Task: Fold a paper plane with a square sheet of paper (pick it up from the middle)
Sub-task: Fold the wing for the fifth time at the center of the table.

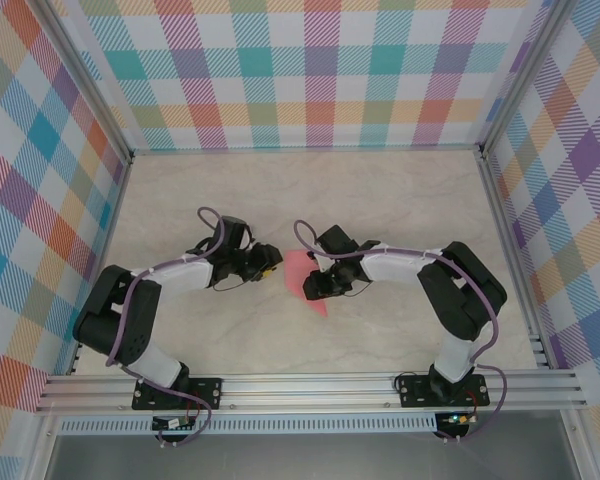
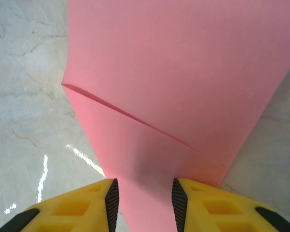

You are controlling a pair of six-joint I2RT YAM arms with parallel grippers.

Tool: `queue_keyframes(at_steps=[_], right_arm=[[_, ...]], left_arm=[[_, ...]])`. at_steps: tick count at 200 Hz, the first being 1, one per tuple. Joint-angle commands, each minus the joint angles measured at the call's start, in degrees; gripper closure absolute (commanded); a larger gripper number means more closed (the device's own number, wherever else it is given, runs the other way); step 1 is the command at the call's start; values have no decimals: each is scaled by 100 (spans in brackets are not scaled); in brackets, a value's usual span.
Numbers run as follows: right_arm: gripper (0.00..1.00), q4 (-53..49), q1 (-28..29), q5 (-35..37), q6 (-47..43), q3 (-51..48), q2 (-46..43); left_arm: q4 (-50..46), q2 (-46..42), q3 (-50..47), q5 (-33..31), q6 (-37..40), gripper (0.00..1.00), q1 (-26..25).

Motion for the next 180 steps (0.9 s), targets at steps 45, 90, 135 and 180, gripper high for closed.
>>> queue_keyframes(at_steps=[45,90,135,180], right_arm=[[66,-250,-51,-278,-185,-130,-16],[67,-313,-125,-111,-35,-123,-57],[66,-412,-157,32,568,108,-142],[65,-471,-148,13,1497,397,-251]], left_arm=[[-26,1414,1229,-143,60,80,-551],[-654,1739,1358,-811,58,85,-592],[-970,1453,1036,-1232,-5,85,-592],[-1014,1193,809,-1359,-137,85,-610]])
